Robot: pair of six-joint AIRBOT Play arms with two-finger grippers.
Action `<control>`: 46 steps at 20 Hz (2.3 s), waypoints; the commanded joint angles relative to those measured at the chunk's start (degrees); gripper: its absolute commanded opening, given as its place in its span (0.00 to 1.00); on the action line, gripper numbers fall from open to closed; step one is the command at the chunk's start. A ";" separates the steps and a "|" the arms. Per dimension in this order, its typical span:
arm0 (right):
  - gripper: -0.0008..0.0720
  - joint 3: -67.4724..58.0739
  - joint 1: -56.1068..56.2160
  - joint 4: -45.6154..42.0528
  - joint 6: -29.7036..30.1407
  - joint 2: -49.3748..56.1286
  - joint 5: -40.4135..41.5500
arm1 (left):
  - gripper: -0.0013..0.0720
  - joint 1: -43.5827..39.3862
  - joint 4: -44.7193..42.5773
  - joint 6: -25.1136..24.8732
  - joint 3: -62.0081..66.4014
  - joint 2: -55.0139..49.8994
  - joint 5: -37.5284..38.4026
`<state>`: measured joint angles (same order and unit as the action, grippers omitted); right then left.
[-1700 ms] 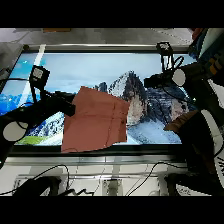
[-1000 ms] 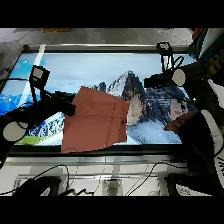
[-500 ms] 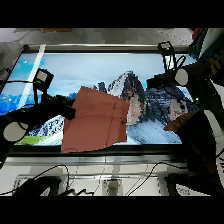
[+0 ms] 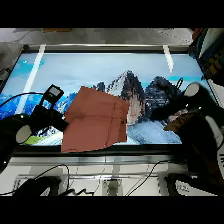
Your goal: Fold the clothes and pants, and hang the long-sleeved shirts on hangers.
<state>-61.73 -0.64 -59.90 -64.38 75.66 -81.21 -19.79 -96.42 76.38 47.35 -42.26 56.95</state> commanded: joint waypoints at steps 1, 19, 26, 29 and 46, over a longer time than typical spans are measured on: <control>0.48 14.84 2.67 13.75 3.41 0.00 7.58 | 0.04 0.50 -2.86 11.47 -1.62 -0.04 1.05; 0.67 21.14 11.89 26.77 -3.52 11.23 20.33 | 0.57 43.50 13.81 -8.02 -8.61 -17.99 17.25; 0.51 21.03 11.89 33.38 -3.50 12.81 21.27 | 0.68 43.50 16.65 -11.26 -9.11 -30.95 19.74; 0.43 21.03 13.49 33.75 -3.45 12.81 20.59 | 0.69 43.50 19.47 -11.52 -9.11 -32.79 18.14; 0.04 21.03 17.35 34.60 0.94 12.79 22.23 | 0.68 43.21 30.49 -18.82 -8.52 -32.81 13.00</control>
<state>-40.71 16.64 -25.41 -63.55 88.47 -58.94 23.55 -68.07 58.48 38.83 -73.95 71.94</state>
